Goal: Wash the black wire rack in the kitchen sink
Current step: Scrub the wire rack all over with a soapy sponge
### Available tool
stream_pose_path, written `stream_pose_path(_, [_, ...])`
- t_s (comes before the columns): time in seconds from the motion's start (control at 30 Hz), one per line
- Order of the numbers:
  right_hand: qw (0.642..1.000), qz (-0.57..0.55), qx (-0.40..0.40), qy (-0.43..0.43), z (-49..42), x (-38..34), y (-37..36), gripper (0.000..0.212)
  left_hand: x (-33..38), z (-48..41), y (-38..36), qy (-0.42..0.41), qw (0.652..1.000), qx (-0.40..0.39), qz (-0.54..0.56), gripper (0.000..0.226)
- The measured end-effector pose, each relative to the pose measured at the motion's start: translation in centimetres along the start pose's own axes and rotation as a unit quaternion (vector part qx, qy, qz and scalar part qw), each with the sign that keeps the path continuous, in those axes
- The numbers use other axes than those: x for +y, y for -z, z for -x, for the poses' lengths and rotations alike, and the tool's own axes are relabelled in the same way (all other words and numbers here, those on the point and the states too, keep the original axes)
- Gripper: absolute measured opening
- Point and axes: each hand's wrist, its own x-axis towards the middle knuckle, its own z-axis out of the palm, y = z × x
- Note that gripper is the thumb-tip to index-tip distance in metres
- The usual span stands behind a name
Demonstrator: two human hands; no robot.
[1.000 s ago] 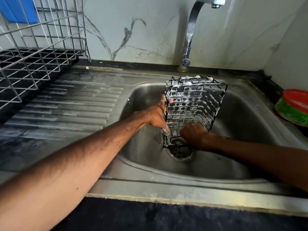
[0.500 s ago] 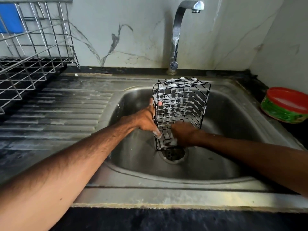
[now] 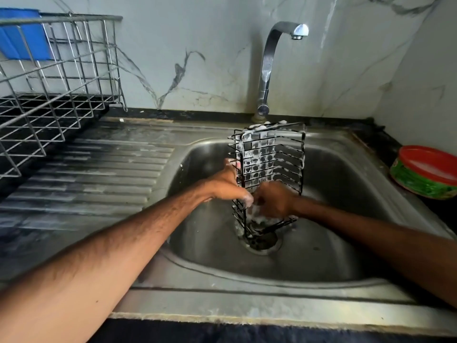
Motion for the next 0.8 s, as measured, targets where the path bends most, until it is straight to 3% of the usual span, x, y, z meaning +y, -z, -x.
stream_pose_path(0.07, [0.998,-0.030,0.055,-0.015,0.5,0.7,1.3,0.013,0.3,0.6,0.2,0.007,0.996,-0.010,0.088,0.095])
stream_pose_path(0.17, [0.984,-0.091,0.150,-0.039,1.2,1.0,3.1,0.024,0.4,1.1,0.3,-0.005,0.980,-0.051,0.193,0.012])
stream_pose_path(0.2, [0.974,-0.105,0.194,-0.048,1.3,1.1,3.4,0.025,0.5,1.4,0.4,-0.006,0.975,-0.055,0.217,0.007])
stream_pose_path(0.3, [0.943,-0.097,0.312,-0.057,1.5,1.6,4.3,0.026,0.9,1.6,0.5,-0.003,0.958,-0.080,0.277,0.015])
stream_pose_path(0.37, [0.937,-0.064,0.336,-0.066,1.2,1.9,4.5,0.034,1.4,1.8,0.6,-0.014,0.954,-0.103,0.281,0.008])
stream_pose_path(0.47, [0.935,-0.015,0.346,-0.080,0.5,2.2,4.4,0.042,1.9,2.0,0.3,-0.045,0.951,-0.128,0.278,0.015])
stream_pose_path(0.57, [0.935,-0.011,0.348,-0.062,0.2,2.1,4.3,0.038,2.3,2.4,0.1,-0.043,0.947,-0.147,0.282,0.018])
stream_pose_path(0.7, [0.935,-0.047,0.345,-0.068,0.0,1.6,4.0,0.025,2.1,1.7,-0.2,-0.033,0.957,-0.126,0.259,0.049])
stream_pose_path(0.8, [0.946,-0.017,0.323,0.019,-0.1,-0.1,3.2,0.018,2.1,1.3,-0.8,-0.031,0.962,-0.132,0.238,0.056])
